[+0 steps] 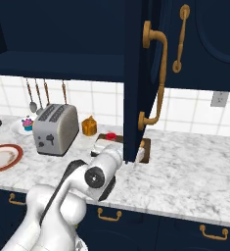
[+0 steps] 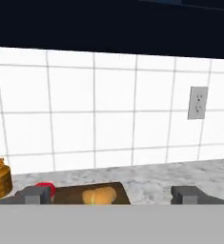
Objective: From the different types of pastries on the counter, select a croissant and place it on the cutting board. Then retrieve a jar of jam from the cabinet and place it alongside the croissant on the cutting board.
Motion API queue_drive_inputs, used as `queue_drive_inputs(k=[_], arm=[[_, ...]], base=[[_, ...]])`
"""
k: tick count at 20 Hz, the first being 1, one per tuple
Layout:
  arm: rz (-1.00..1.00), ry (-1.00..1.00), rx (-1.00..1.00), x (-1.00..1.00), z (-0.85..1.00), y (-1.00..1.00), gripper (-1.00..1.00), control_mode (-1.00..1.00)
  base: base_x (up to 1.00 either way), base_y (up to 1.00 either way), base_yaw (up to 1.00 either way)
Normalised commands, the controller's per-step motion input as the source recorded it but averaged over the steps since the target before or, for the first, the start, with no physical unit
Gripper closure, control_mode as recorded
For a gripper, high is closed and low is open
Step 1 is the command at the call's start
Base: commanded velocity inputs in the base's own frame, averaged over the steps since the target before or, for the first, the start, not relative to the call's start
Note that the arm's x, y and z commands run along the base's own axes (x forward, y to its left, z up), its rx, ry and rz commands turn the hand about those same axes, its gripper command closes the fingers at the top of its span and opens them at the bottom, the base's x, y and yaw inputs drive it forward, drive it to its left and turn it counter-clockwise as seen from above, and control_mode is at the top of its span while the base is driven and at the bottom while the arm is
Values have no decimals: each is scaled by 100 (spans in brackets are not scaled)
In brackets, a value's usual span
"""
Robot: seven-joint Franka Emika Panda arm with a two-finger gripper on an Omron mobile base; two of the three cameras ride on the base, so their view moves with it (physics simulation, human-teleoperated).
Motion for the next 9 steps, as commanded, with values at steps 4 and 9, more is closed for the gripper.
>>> queue_drive_inputs(k=[4, 9], arm=[[0, -44, -7, -91, 100, -12, -100, -100], [4, -42, -8, -73, 77, 0, -100, -100]], base=[[0, 0, 0], [0, 0, 0]])
